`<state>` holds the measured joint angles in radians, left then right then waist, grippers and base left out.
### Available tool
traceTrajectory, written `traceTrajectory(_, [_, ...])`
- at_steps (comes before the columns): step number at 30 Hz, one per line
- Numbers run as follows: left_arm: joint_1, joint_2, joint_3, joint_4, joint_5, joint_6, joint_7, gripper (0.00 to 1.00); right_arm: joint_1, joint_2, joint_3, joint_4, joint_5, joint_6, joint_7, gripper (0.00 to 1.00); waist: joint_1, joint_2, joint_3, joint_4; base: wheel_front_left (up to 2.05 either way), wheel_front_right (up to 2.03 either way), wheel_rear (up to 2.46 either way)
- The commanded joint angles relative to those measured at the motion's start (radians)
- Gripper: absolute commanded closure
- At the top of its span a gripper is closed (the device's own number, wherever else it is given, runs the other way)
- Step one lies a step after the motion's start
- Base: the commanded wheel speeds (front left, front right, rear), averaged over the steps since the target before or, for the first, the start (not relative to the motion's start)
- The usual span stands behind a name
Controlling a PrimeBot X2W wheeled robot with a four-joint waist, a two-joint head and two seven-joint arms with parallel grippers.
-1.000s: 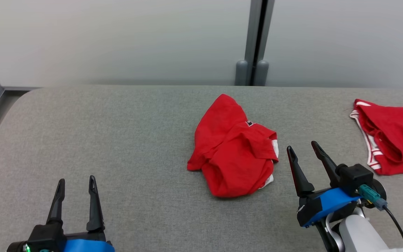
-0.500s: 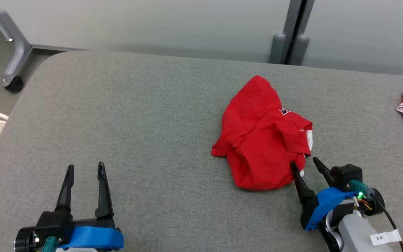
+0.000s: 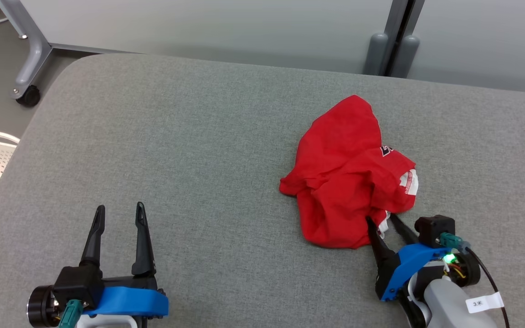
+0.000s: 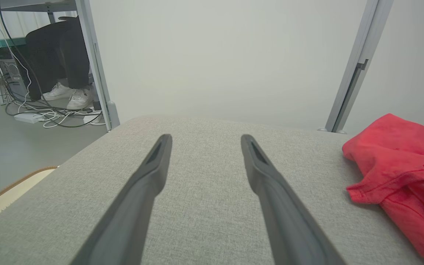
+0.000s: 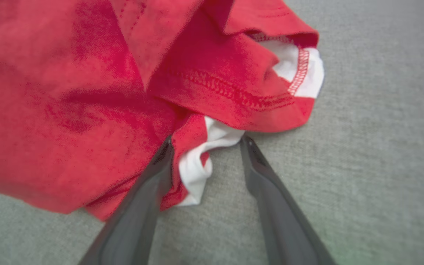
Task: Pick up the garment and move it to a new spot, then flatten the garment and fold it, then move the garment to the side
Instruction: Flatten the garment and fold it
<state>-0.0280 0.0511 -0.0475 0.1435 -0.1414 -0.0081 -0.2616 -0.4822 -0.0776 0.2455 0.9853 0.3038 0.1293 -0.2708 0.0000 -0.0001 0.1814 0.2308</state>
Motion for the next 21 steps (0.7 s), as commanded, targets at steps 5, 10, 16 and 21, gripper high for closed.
traceTrajectory(5, [-0.003,-0.001,0.002,0.006,-0.005,0.006,-0.004,0.00,0.012,-0.013,0.018,-0.008,0.067,0.001,0.008,1.00,0.0000,0.0001,-0.018,-0.020,0.00,0.00,0.00])
traceTrajectory(10, [0.015,-0.001,0.011,0.005,-0.004,0.002,-0.004,0.00,0.026,-0.082,-0.035,-0.076,0.080,0.001,0.007,1.00,0.0000,0.0001,-0.037,-0.045,0.00,0.00,0.00])
traceTrajectory(16, [0.020,-0.001,0.008,-0.001,-0.008,0.009,-0.004,0.00,0.044,-0.176,-0.129,-0.181,0.025,0.001,0.007,1.00,0.0000,0.0001,-0.046,-0.066,0.00,0.00,0.00])
traceTrajectory(21, [0.020,-0.001,0.008,0.003,-0.009,0.005,-0.004,0.00,0.043,-0.194,-0.173,-0.273,-0.040,0.001,0.007,1.00,0.0000,0.0001,-0.059,-0.070,0.00,0.00,0.00])
